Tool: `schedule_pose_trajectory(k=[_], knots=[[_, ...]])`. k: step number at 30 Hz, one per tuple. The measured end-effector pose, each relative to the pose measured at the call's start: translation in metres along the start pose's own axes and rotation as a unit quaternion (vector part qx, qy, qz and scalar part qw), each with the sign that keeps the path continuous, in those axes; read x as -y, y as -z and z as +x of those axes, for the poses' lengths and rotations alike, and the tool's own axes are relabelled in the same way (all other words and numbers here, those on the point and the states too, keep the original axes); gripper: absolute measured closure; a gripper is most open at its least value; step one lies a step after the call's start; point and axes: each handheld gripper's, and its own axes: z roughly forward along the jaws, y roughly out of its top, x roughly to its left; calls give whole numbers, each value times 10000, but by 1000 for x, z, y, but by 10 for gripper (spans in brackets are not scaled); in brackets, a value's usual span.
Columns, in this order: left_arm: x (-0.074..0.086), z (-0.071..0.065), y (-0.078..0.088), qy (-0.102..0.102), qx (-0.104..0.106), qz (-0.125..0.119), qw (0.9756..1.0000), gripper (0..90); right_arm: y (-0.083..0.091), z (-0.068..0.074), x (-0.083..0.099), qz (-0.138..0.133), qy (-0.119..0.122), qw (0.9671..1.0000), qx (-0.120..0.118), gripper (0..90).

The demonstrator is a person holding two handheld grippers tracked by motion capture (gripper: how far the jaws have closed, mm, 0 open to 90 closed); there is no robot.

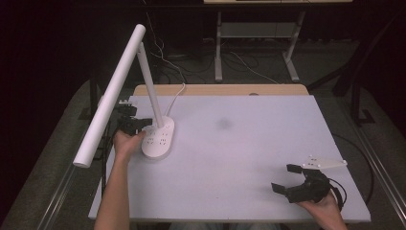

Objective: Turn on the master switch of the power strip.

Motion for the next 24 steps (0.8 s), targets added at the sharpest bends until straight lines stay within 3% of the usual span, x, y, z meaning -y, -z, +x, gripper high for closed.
schedule_pose_trajectory(k=[7,12,21,24], knots=[[6,3,22,0,-73,-223,9997,876,-1,2,0,15,46,10000,-32,1],[12,6,39,72,-11,-472,9989,866,-1,1,0,8,14,10000,-20,1],[19,5,63,168,112,-831,9963,738,-3,3,-1,25,13,10000,-41,1],[21,4,68,170,139,-878,9959,628,-3,3,-1,16,18,10000,-45,1]])
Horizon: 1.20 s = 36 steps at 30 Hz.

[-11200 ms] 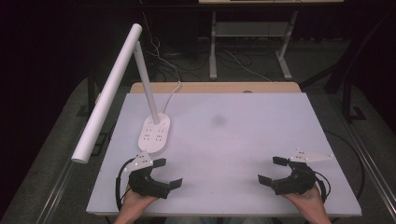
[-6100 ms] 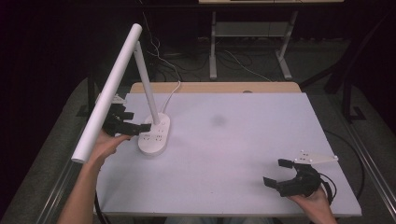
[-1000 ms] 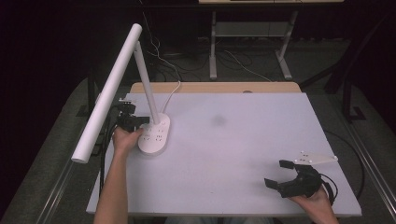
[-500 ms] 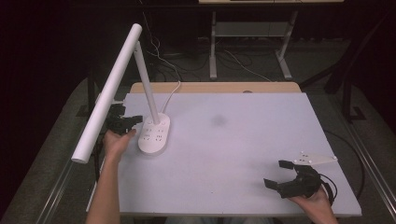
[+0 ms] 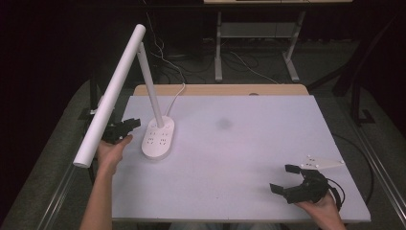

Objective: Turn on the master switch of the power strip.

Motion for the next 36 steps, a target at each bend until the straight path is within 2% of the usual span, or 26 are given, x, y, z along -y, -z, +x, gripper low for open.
schedule_pose_trajectory(k=[3,4,6,9,10,16,17,18,20,25,32,36], knots=[[3,-1,7,69,47,-75,9999,474,0,0,0,-4,0,10000,0,1],[4,-2,10,123,146,-171,9997,474,0,0,0,-4,0,10000,0,1],[8,-4,14,138,246,-259,9993,396,0,0,0,2,24,10000,0,1],[13,-8,19,44,382,-264,9989,278,0,0,0,9,33,10000,-3,1],[14,-9,20,58,459,-264,9986,207,-1,0,0,9,40,10000,3,1],[23,-18,30,-57,671,-336,9972,113,-1,1,0,-4,35,10000,8,1],[24,-20,31,-105,731,-344,9967,27,-1,1,0,-5,31,10000,12,1],[26,-22,32,-166,819,-361,9958,27,-1,1,0,-5,31,10000,12,1],[29,-28,35,-272,845,-362,9954,0,-1,1,-1,1,21,10000,18,2],[37,-38,40,-321,967,-467,9937,0,0,2,-1,-7,29,10000,17,1],[48,-52,45,-438,1132,-473,9915,0,1,1,0,-14,44,10000,20,1],[55,-60,46,-512,1282,-459,9894,0,1,1,0,-26,44,10000,19,1]])
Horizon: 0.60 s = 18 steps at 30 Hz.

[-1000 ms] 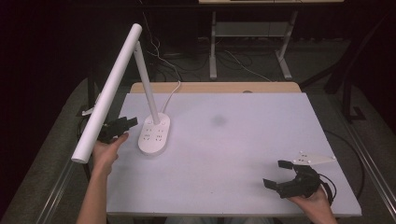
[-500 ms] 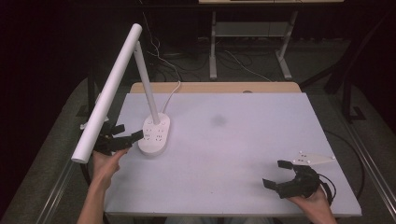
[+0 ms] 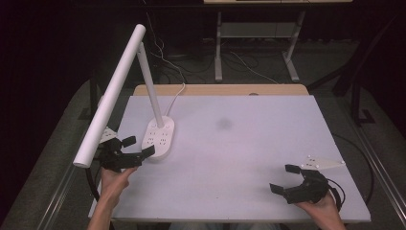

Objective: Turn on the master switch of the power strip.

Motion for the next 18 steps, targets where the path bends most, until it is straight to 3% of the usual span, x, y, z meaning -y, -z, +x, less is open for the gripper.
schedule_pose_trajectory(k=[10,18], knots=[[13,-20,-9,-206,222,270,9992,0,1,-1,0,-32,15,10000,12,1],[26,-31,-20,-433,381,640,9963,0,1,0,1,-18,-12,10000,10,1]])
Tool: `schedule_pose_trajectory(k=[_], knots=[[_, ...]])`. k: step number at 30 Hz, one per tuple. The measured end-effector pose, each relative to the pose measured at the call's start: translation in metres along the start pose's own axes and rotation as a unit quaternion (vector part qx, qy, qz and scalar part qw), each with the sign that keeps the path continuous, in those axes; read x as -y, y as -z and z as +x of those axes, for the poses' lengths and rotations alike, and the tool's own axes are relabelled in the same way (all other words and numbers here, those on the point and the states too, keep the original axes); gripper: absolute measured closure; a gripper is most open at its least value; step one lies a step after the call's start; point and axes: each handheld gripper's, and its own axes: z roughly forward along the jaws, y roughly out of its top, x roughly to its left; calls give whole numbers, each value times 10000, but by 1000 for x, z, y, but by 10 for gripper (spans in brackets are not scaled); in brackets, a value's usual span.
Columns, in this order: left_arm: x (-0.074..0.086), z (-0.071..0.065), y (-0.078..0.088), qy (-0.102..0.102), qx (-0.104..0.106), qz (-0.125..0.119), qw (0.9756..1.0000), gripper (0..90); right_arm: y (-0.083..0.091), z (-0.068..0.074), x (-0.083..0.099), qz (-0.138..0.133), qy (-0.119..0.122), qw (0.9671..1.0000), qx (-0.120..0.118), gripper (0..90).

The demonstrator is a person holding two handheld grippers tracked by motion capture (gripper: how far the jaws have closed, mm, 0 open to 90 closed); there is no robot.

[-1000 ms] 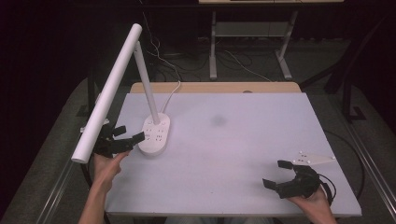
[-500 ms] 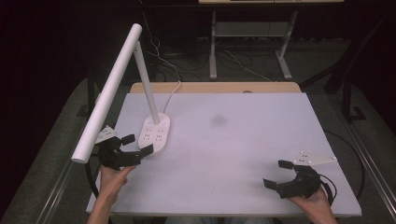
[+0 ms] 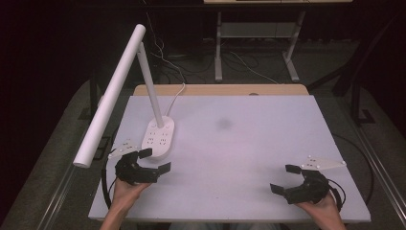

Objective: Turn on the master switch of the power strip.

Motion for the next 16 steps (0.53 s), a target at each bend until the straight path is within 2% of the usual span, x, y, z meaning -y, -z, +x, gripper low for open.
schedule_pose_trajectory(k=[8,13,16], knots=[[14,-6,-10,-49,129,287,9995,0,2,-1,1,-30,-18,10000,8,1],[22,-7,-17,-99,228,604,9979,0,2,0,1,-25,-27,10000,3,1],[26,-7,-20,-107,281,637,9975,0,2,0,1,-21,-33,10000,-5,1]])
